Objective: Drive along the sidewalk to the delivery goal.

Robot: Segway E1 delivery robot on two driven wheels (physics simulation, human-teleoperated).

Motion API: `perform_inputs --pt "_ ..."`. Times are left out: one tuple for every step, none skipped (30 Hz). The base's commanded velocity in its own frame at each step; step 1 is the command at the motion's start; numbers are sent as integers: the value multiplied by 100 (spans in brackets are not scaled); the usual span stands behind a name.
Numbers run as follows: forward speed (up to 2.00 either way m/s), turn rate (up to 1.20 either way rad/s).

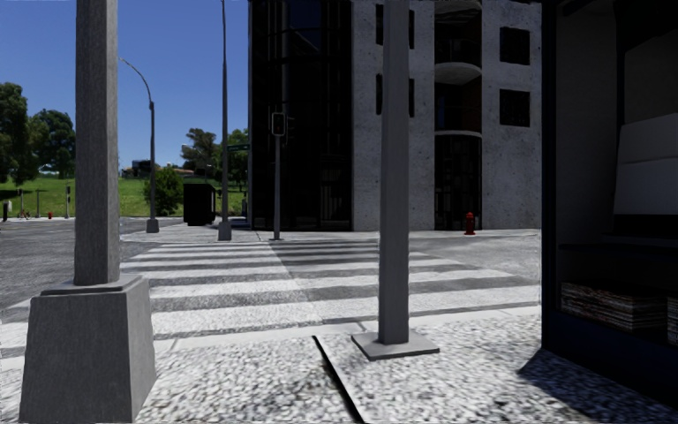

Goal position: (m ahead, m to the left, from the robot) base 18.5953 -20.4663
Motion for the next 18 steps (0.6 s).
perform_inputs --pt "148 0" --pt "148 0" --pt "148 0" --pt "148 0" --pt "148 0" --pt "148 0" --pt "148 0" --pt "148 0" --pt "148 43" --pt "148 65" --pt "148 65" --pt "148 71" --pt "148 72" --pt "148 72" --pt "148 72" --pt "148 73" --pt "148 73" --pt "148 73"
